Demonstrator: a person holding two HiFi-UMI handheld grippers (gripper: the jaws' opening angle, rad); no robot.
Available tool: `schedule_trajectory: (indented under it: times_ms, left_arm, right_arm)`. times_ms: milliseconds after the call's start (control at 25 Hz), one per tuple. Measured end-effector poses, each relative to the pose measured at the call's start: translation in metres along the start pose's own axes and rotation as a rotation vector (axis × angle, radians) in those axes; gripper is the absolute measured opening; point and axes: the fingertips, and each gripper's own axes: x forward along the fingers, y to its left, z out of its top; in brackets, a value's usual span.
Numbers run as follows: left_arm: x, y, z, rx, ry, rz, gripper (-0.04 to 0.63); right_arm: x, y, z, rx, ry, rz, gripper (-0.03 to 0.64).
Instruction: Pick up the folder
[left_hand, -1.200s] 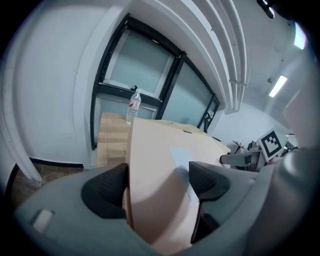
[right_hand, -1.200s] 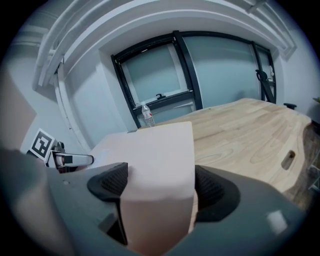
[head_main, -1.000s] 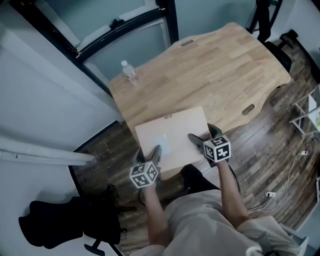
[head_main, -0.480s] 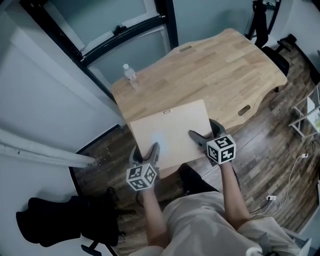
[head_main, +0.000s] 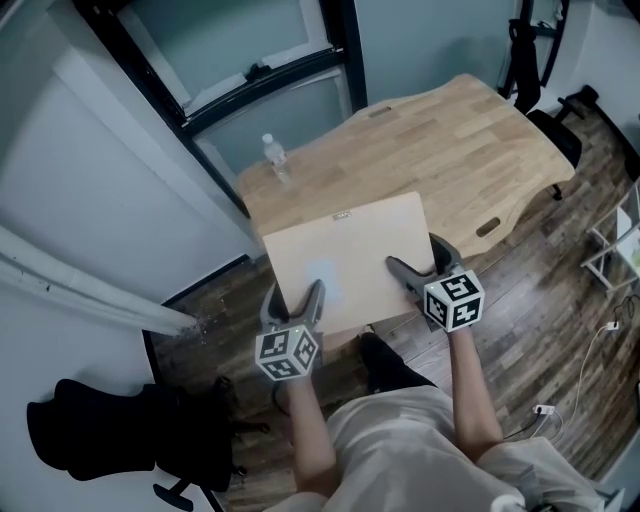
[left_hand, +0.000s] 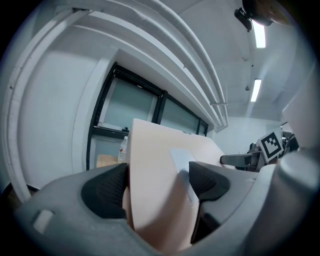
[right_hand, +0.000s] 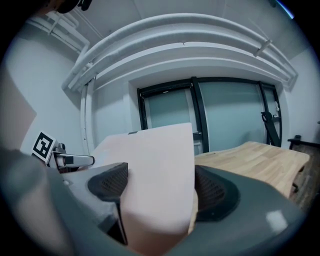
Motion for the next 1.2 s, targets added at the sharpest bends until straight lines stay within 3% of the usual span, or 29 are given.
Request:
schedule_trajectory:
  times_ms: [240, 560, 1200]
  left_arm:
    - [-0.019, -0.023, 0.012, 0.027, -0.044, -0.014, 0.385]
    - [-0.039, -0.055, -0.001, 0.054, -0.044, -0.038, 0.387]
    - [-0.009, -0.1, -0.028, 0.038, -0.077, -0.063, 0.387]
  right_arm:
    - [-0.032, 0.002, 0.013, -0.019, -0.055, -0.011, 0.417]
    - [-0.079, -0.001, -0.003, -0.015, -0.116, -0.027, 0.414]
    - [-0.101, -0.054, -0.011, -0.033, -0.135, -0.055, 0.414]
